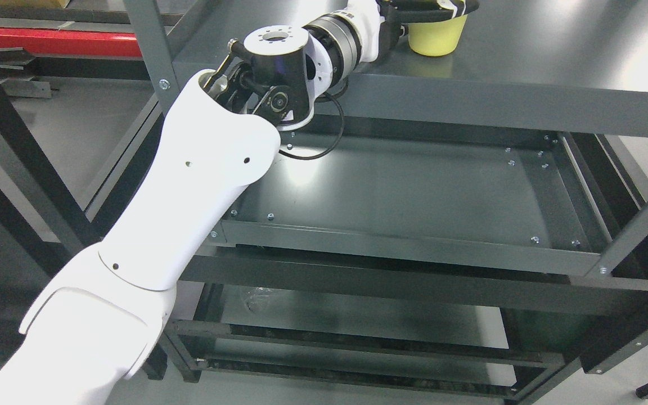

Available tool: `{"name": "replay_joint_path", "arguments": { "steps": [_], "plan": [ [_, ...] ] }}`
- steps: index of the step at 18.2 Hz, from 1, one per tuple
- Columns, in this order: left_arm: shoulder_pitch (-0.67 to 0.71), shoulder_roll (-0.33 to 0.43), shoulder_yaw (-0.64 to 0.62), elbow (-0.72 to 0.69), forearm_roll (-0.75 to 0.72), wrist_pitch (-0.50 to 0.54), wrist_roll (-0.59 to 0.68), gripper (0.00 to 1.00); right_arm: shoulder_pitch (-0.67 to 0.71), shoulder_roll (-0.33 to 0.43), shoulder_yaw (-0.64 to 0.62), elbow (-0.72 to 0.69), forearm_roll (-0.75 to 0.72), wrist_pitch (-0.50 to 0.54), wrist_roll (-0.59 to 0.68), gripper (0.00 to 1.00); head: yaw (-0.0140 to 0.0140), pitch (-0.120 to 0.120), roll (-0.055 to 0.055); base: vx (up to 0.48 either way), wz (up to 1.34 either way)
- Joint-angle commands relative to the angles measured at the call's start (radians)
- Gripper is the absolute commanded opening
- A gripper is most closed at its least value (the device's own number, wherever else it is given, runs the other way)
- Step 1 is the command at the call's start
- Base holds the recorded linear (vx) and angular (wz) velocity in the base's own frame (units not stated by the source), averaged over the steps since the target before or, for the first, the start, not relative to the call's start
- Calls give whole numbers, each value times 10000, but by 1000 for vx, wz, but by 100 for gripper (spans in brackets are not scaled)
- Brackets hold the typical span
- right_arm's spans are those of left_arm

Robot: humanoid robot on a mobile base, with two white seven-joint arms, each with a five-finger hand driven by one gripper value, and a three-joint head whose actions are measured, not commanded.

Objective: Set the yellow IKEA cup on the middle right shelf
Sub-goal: 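Set the cup down on the shelf and open the left hand, then withdraw the open left hand from the shelf, lowering it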

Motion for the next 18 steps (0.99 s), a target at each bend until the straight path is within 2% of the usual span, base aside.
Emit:
{"name": "replay_joint_path", "arguments": {
  "steps": [1, 3, 11, 18],
  "plan": [
    [-99, 175, -175, 311, -166, 37, -14, 93, 138, -175, 169, 0, -245, 6, 3, 99, 0, 0, 0, 0, 0],
    [-130, 175, -98, 128, -181, 7, -14, 99, 138, -175, 169, 0, -245, 6, 3, 99, 0, 0, 0, 0, 0],
    [-329, 175, 806, -548, -1039, -178, 2, 99, 138, -175, 169, 0, -245, 6, 3, 99, 0, 0, 0, 0, 0],
    [-452, 175, 1542, -1636, -1041, -178, -211, 99, 137, -175, 169, 0, -245, 6, 3, 99, 0, 0, 0, 0, 0]
  ]
}}
